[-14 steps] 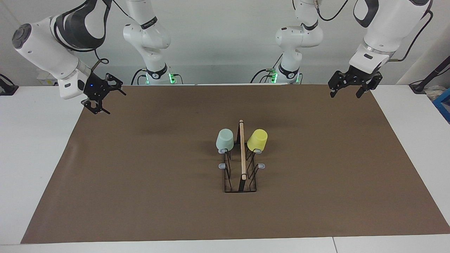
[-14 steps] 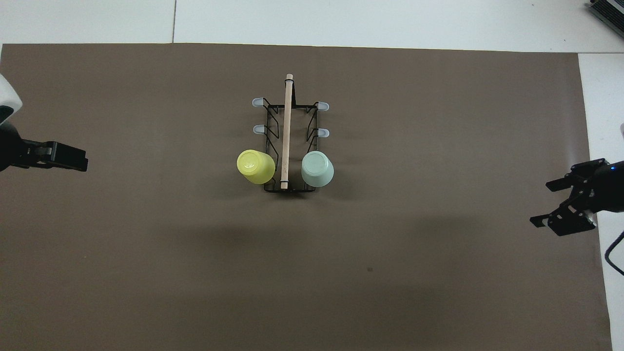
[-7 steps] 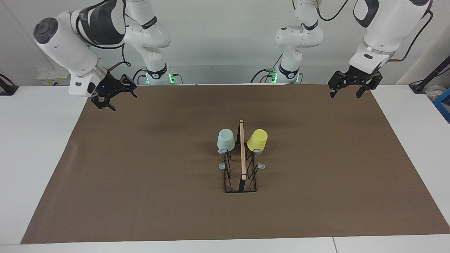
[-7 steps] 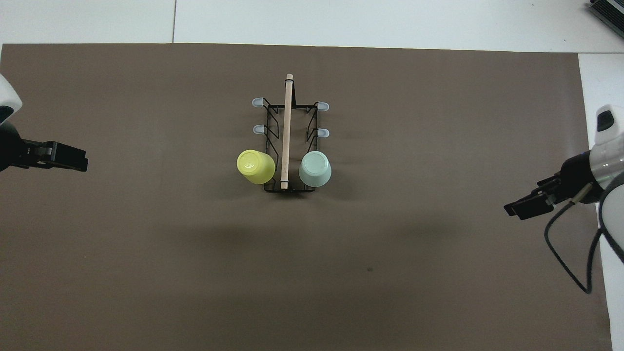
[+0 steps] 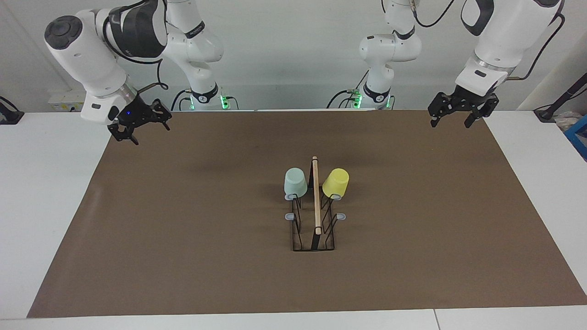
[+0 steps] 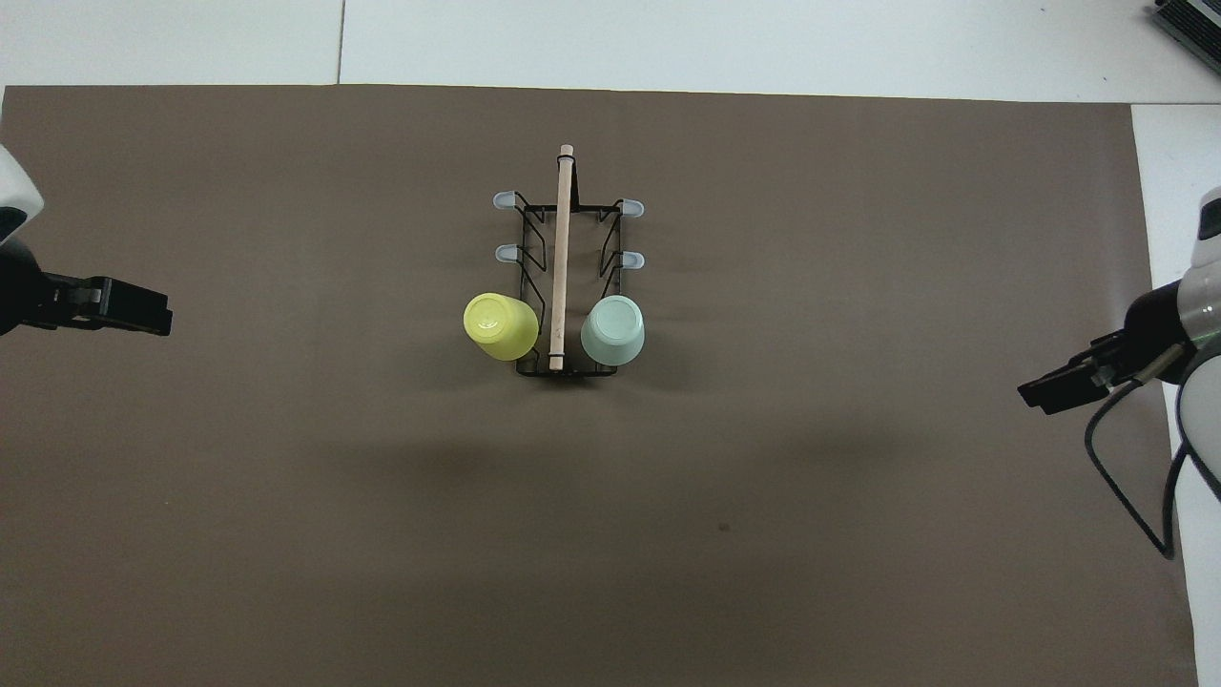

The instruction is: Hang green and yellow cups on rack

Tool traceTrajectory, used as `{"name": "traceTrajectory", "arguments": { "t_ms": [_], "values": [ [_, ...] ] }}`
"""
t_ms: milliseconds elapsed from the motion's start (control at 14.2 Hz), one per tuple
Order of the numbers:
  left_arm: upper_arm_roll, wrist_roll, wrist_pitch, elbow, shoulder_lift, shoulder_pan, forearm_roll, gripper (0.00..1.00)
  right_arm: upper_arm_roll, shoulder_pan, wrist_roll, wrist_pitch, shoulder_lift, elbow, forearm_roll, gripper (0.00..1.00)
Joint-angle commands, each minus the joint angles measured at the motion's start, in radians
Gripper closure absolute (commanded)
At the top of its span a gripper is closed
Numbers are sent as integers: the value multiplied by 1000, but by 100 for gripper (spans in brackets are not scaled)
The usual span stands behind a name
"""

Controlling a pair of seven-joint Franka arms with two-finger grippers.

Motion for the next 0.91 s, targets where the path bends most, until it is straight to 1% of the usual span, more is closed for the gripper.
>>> {"name": "traceTrajectory", "arguments": {
  "t_ms": [0, 211, 422, 493, 704, 845],
  "values": [
    [-1, 9, -2, -9, -9, 2, 10, 0, -4, -10, 5, -5, 7, 40, -12, 0],
    [-1, 9, -3, -9, -9, 2, 10, 0, -4, -18, 86, -11, 7, 58, -6, 0],
    [-1, 9, -2, -9, -9, 2, 10, 0, -1, -7, 184, -17, 16, 103, 0, 0],
    [-1, 9, -2, -9, -9, 2, 10, 0, 2, -4, 236, -17, 18, 112, 4, 0],
    [-1, 9, -2, -9, -9, 2, 10, 0, 5, -2, 436, -19, 26, 140, 75, 0],
    [-1, 9, -2, -9, -9, 2, 10, 0, 8, 1, 458, -22, 41, 163, 77, 0]
  ]
}}
